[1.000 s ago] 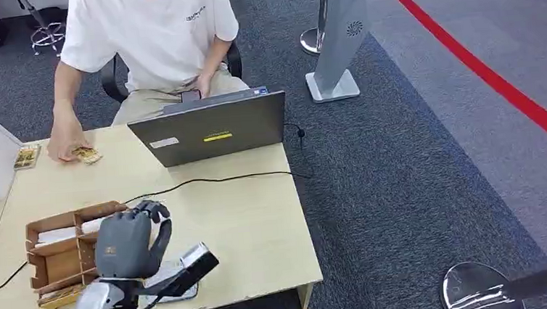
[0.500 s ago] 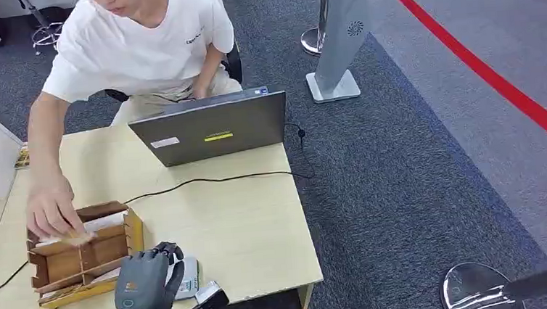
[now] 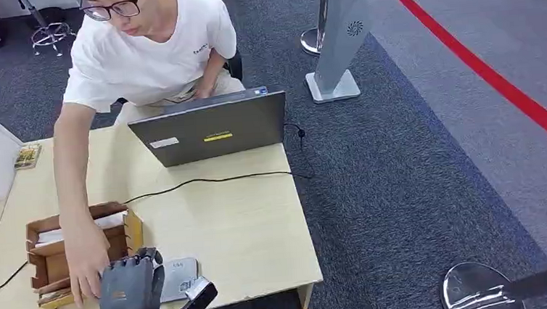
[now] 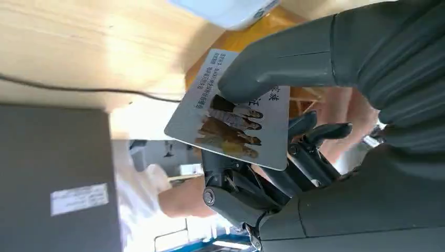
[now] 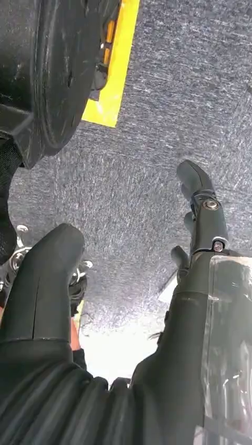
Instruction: Pass the card to the sensor for recognition and then transmit it.
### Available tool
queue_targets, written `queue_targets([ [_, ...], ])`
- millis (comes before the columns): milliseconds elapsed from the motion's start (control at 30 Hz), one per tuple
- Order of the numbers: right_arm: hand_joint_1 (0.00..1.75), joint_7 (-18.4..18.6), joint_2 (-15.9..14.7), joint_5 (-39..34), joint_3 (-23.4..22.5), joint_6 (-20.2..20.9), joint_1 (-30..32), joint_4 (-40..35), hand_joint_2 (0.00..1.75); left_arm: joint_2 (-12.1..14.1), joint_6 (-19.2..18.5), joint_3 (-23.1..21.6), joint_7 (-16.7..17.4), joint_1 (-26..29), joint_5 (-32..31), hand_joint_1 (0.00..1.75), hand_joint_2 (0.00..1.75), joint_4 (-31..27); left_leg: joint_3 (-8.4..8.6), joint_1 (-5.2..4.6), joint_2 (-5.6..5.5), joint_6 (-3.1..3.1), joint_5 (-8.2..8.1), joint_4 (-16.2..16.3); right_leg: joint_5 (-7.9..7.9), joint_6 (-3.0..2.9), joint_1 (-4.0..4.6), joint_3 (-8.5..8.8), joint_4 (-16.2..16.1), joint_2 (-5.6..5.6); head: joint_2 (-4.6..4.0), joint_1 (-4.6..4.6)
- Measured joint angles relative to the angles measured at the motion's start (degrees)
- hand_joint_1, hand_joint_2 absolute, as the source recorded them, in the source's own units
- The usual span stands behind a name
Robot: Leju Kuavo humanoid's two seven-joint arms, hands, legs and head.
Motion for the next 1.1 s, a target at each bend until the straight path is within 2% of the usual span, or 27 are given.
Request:
queue_targets([
  [433,0.00,-1.47,0.00,2.30,-1.93,0.00,-1.94,2.63,1.75,0.26,-0.22,1.27,-0.28,0.65,0.88,1.75,1.75,1.42,0.00,0.00,-0.03,0.02,-0.01,0.00,-0.01,0.01,0.00,0.02,0.00,-0.04,0.00,0.00],
  [667,0.00,-3.15,0.00,4.13,-3.67,0.00,-3.87,5.20,1.75,0.57,-2.86,1.16,-1.46,0.41,0.39,1.75,1.75,4.28,0.01,0.00,-0.03,0.02,-0.01,0.00,-0.01,0.01,0.00,0.02,0.00,-0.04,0.00,0.00],
  [1100,0.00,-3.28,0.00,4.68,-4.46,0.02,-4.77,6.91,1.75,1.31,-3.69,0.41,-1.51,-0.17,0.74,1.75,1.75,5.73,0.11,0.00,-0.03,0.02,-0.01,0.00,-0.01,0.01,0.00,0.11,0.00,-0.04,0.00,0.00],
])
